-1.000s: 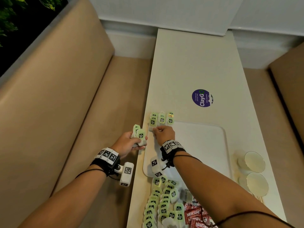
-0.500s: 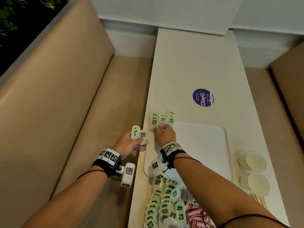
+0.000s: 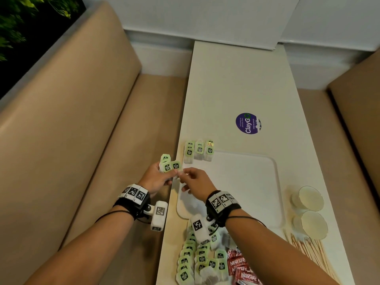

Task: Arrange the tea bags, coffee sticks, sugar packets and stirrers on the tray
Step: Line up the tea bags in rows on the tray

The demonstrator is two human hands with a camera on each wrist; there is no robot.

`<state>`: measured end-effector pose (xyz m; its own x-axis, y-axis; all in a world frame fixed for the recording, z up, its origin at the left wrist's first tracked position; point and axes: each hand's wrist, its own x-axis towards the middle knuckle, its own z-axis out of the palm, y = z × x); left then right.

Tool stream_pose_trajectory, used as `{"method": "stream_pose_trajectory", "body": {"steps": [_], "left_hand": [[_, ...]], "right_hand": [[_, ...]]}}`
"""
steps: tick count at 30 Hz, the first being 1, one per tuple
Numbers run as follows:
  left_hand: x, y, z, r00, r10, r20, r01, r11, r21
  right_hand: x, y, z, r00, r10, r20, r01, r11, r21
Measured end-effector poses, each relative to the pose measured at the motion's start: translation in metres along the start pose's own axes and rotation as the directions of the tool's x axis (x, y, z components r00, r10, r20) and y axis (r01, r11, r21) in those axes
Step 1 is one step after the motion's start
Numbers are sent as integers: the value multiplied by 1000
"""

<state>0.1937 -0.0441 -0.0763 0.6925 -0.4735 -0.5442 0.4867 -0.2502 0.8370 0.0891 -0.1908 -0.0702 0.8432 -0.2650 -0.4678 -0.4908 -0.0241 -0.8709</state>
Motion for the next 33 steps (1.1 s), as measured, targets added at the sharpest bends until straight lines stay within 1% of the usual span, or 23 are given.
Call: {"method": "stream_pose_trajectory", "body": {"steps": [6,10,15,20,23,25,28,33], "left_hand": [[-6,-1,8,999,21,-27,-20,1000,18],[-6,-3,11,1000,17,-5,-17,998,67],[-6,-1,17,1000,21,14,-21,1000,18],[-6,0,22,999,2,37,0,998,-59],[-6,0,24,998,-19,60,22,998,-56],[-7,0,26,994,-41,102,44,998,-36],[-8,-1,27,986,-66,156,70,997,-20],[-4,-2,25,979,-79,186,86,996,-30]], "right_hand": [[-7,8,-3,997,-55,-59,53,998,-39],[-10,13,-7,992,-59,-113,55,998,-38],[-10,15,-16,987,-73,-146,65,996,-59],[7,19,-36,963,-46,-267,22,996,-92],[22,23,-45,947,-24,-320,-15,993,-117],[31,25,-49,937,-8,-350,-41,990,-132],[45,27,-54,927,35,-374,-95,985,-143],[65,31,-56,914,117,-389,-180,975,-128]]}}
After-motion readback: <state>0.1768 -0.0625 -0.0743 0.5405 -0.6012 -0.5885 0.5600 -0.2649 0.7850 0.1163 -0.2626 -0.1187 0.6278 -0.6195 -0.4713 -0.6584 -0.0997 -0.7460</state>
